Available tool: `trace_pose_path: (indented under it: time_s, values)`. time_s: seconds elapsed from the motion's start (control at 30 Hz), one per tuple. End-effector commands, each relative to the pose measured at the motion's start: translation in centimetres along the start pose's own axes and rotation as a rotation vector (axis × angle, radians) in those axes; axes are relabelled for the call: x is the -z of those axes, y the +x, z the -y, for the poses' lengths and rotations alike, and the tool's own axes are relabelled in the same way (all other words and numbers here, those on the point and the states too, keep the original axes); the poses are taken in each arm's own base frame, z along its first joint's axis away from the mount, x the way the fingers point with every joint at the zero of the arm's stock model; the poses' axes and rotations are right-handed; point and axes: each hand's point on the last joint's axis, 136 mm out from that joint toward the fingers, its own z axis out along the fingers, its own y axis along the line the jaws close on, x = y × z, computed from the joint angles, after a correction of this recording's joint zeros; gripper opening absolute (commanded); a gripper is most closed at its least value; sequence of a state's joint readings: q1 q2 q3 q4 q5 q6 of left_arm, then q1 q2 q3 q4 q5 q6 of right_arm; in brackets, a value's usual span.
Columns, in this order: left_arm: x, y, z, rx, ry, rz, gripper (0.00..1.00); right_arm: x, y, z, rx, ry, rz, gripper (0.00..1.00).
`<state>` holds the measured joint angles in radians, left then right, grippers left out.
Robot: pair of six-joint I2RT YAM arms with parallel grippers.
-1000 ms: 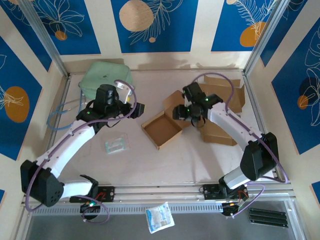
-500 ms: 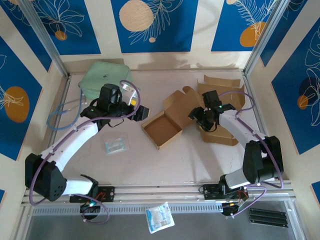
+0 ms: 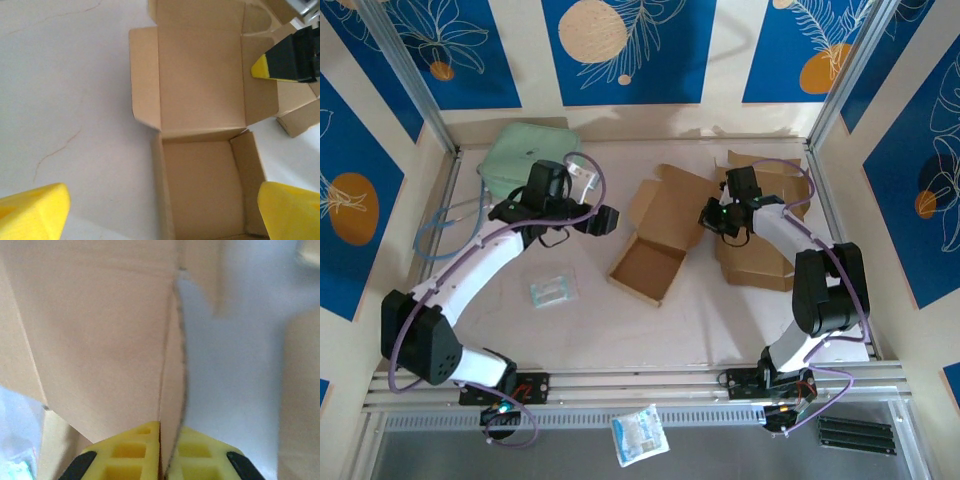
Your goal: Fold the paper box
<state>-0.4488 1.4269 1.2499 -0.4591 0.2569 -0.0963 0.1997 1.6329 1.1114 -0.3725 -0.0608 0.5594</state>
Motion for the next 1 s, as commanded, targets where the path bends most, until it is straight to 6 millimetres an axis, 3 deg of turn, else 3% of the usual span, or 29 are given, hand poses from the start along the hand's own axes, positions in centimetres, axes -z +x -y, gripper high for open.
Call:
trace_pose_path:
  time_s: [0.0,0.23,0.33,0.5,0.8,0.97]
  values:
    - [1.2,-2.2,-1.1,-0.004,-0.059,-0.031,0.96,0.1,-1.1,-3.3,0.288,-0.123,0.035,0.05]
    - [-0.2,-3.0,-2.7,0.104,-0.030,-0.194,0.94,0.4,-1.2,-7.3,0.412,-0.287,0.035,0.01]
    - [-1.6,-3.5,-1.8,0.166,0.101,-0.251,0.93,0.7,-0.7,-8.7,0.487,-0.330,0.042,0.00]
    - [-3.3,-4.1,-2.6,0.075,0.126,-0.298,0.93,1.4,0.3,-9.8,0.561,-0.384,0.048,0.00]
    - [-6.7,-2.1,-6.2,-0.017,0.102,-0.377,0.89,1.7,1.1,-10.9,0.656,-0.392,0.084,0.00]
    - [-7.3,-0.6,-6.3,-0.080,0.144,-0.425,0.81,1.4,1.0,-11.2,0.674,-0.390,0.076,0.00]
